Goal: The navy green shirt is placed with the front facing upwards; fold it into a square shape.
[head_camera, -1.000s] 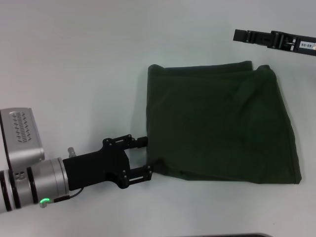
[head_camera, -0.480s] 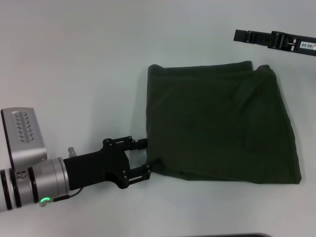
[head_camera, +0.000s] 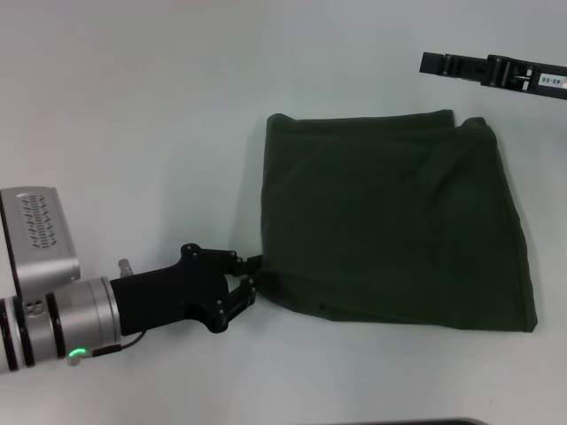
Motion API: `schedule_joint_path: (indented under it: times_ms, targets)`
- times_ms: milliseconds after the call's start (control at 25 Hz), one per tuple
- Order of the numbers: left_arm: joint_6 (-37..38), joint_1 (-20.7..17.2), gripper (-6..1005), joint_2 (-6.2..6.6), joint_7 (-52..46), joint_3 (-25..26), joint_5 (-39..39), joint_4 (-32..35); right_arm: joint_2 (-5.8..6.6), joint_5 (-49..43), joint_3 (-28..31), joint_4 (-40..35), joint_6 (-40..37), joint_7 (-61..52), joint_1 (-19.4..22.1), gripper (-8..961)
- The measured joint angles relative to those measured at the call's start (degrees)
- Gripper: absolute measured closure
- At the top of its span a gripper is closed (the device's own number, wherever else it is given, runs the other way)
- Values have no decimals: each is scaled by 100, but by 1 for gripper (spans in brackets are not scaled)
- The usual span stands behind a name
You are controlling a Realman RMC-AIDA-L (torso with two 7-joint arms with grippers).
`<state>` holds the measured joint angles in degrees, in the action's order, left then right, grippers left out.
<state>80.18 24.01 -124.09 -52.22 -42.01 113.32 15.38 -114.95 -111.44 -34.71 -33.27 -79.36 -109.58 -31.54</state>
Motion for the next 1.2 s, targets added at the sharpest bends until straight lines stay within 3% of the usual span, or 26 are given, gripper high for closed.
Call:
schedule_joint_path:
  times_ms: [160, 360, 920, 1200]
  targets:
    - [0, 13, 852, 0, -16, 0, 15, 1, 0, 0, 0, -2, 6, 17, -1, 349]
    - [6, 46, 961, 12, -21, -27, 25, 1, 2, -6, 0, -4, 11, 43, -1, 349]
    - [121, -74, 960, 73, -183, -29, -10, 395, -1, -18, -97, 7, 29, 55, -26, 349]
    - [162, -72, 961, 45, -405, -55, 11, 630, 68, -217, -259, 11, 164, -408, -37, 350]
